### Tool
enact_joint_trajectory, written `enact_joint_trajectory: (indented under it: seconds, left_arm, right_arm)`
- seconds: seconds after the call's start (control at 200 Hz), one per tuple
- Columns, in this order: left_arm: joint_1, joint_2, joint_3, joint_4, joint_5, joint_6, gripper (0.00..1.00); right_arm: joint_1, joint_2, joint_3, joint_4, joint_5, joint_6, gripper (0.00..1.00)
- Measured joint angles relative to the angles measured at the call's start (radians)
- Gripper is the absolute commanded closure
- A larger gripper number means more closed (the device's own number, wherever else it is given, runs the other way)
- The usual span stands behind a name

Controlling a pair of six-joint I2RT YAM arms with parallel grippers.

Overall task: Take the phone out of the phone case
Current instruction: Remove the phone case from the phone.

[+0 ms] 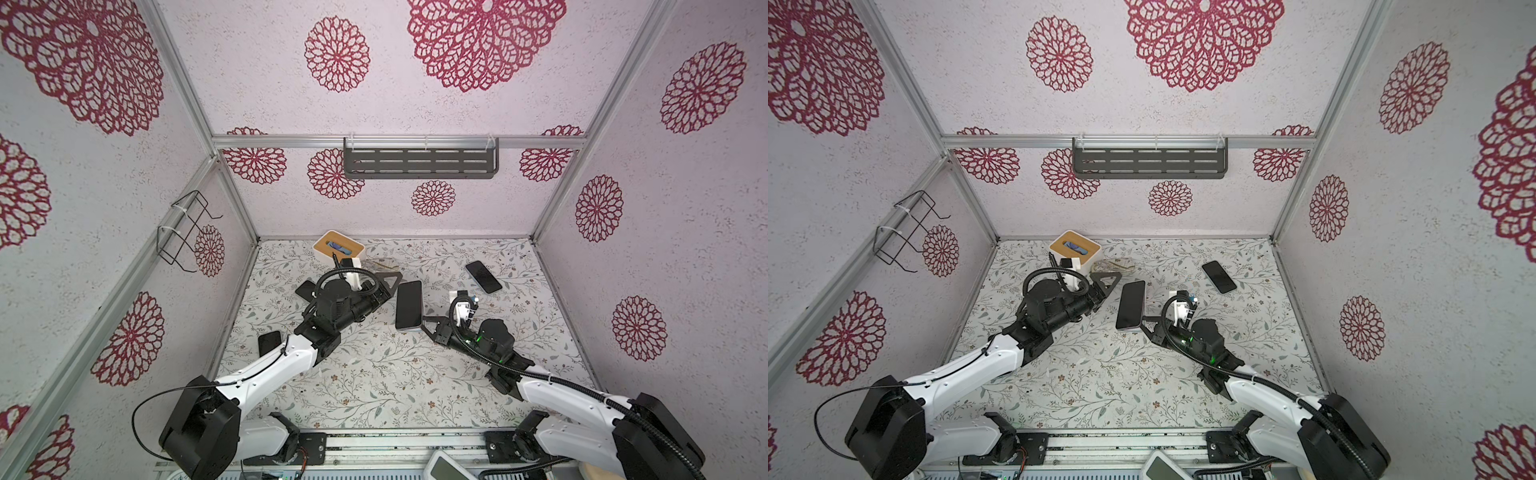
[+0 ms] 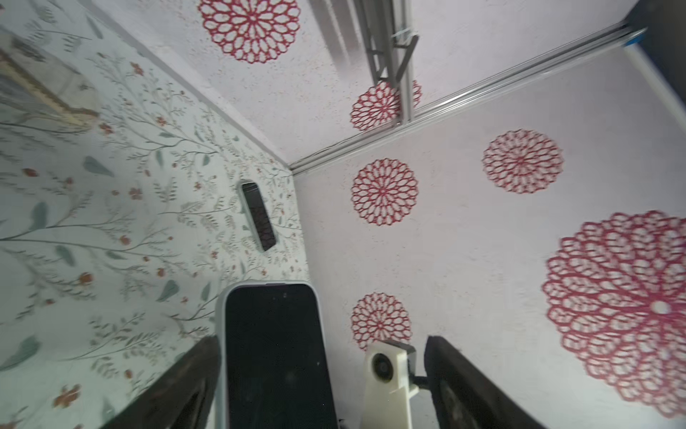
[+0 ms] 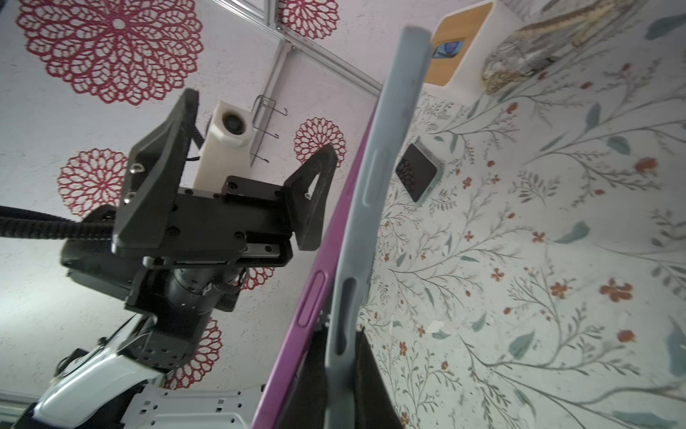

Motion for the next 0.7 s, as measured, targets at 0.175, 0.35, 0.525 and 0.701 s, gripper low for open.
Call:
enact_joint_trajectory:
  seconds: [0.175, 0.35, 0.525, 0.701]
  left_arm:
    - [-0.072, 0.010, 0.125, -0.257, -0.095, 0.145, 0.09]
    - [-0.183, 0.058, 0.238, -0.434, -0.169, 0.303, 0.10]
    - [-0.283, 0.096, 0.324, -0.615, -0.236, 0.433, 0.12]
    - [-0.365, 0.143, 0.397, -0.747, -0.301, 0.525, 0.13]
  right_arm:
    - [0.005, -0.006, -0.025, -0.074, 0.040, -0.013, 1.00]
    - [0.007, -0.005, -0.030, -0.098, 0.063, -0.015, 1.00]
    - [0.007, -0.005, -0.030, -0.103, 0.072, -0.023, 1.00]
    - [0.007, -0.004, -0.030, -0.121, 0.073, -0.025, 1.00]
